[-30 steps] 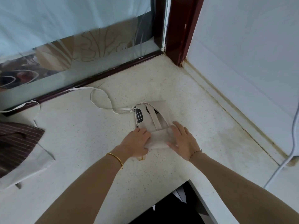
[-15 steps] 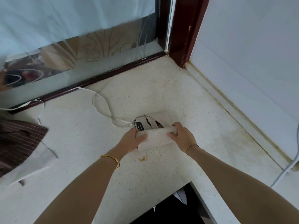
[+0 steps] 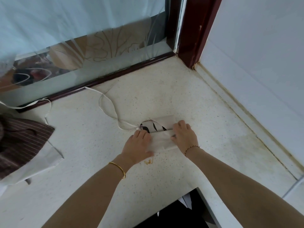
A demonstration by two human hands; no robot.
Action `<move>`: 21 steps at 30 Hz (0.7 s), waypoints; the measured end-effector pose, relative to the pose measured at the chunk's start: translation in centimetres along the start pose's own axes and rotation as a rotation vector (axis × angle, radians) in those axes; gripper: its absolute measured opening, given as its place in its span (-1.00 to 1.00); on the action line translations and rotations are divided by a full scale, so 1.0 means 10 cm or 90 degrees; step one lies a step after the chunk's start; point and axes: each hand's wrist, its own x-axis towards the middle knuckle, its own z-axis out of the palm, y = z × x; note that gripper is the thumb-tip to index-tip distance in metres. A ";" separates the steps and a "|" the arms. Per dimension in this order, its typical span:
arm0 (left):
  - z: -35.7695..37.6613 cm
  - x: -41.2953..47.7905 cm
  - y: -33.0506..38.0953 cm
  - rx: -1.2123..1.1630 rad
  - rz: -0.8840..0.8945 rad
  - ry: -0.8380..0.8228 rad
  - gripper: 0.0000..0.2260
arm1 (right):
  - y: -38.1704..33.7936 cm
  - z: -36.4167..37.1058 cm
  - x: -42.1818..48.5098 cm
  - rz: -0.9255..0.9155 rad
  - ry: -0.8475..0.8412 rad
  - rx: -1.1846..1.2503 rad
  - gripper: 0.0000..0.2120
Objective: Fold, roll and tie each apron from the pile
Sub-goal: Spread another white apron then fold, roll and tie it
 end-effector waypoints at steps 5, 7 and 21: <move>-0.02 0.06 -0.01 0.059 0.019 -0.041 -0.45 | 0.05 0.03 -0.09 -0.170 -0.050 -0.102 -0.46; -0.03 0.08 -0.01 0.064 0.020 -0.043 -0.48 | 0.05 0.00 -0.10 -0.169 -0.099 -0.083 -0.38; -0.16 0.00 -0.08 -0.441 -0.242 -0.006 -0.70 | -0.05 -0.25 0.06 -0.204 -0.185 -0.066 -0.73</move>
